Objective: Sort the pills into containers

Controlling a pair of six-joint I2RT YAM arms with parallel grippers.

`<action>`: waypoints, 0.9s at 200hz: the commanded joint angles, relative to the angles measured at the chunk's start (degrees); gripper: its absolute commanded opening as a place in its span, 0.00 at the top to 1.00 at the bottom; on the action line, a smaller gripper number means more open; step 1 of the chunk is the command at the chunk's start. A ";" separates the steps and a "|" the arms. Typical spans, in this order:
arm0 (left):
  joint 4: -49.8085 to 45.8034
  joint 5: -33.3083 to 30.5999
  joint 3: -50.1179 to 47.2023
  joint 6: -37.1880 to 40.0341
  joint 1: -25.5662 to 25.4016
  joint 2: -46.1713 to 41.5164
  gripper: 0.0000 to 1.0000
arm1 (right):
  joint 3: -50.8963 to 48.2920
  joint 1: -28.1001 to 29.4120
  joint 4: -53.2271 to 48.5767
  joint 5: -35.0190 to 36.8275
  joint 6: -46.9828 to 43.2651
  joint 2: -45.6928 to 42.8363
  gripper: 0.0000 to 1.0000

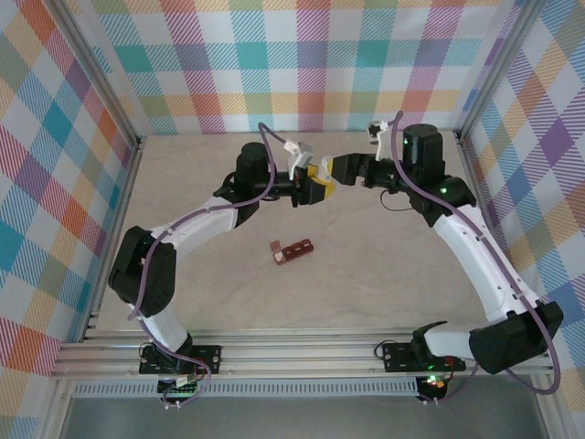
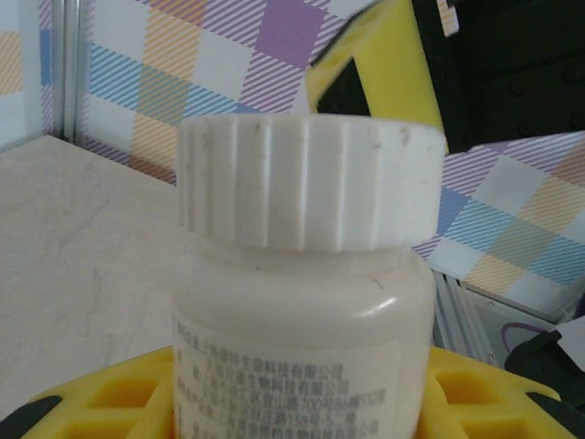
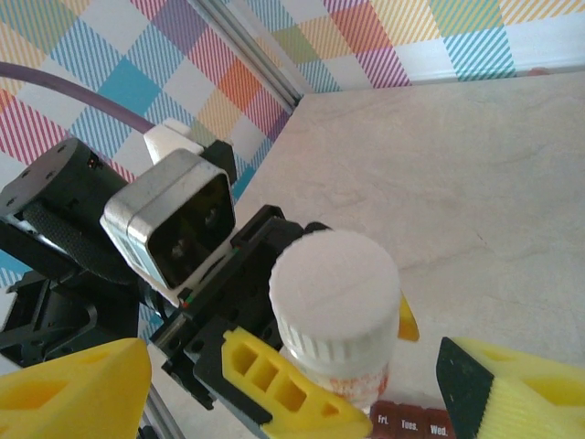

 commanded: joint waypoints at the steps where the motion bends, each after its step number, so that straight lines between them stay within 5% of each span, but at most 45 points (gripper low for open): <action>1: -1.53 3.03 1.31 0.23 0.66 -0.05 1.00 | 3.20 -0.54 -1.30 -1.05 -1.18 0.81 0.17; 67: -2.64 4.46 1.70 0.48 1.01 0.00 1.00 | 4.97 -2.19 -1.95 0.03 -2.21 3.22 0.17; 180: -2.73 5.57 2.62 0.77 1.62 1.52 1.00 | 5.58 -2.50 -0.17 -9.79 -1.69 8.67 0.27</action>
